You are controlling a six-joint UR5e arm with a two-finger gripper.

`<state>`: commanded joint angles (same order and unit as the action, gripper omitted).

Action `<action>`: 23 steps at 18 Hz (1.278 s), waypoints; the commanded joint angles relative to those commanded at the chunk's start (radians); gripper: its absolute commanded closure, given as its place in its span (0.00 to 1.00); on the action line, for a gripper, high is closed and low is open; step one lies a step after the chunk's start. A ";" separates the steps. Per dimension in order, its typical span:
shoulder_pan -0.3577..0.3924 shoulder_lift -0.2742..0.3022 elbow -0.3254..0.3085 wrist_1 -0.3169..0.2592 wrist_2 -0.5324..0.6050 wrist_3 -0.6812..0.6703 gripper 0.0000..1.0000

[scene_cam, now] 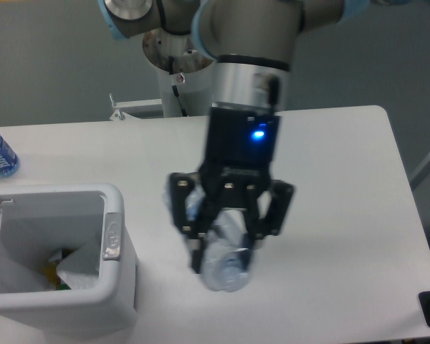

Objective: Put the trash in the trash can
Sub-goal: 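Carry the bottle over the white bin and open the gripper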

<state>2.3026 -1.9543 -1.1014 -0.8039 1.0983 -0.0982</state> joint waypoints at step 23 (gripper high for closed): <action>-0.076 -0.045 -0.038 0.121 0.006 0.048 0.00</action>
<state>2.2271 -1.9988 -1.1398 -0.6826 1.1045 -0.0506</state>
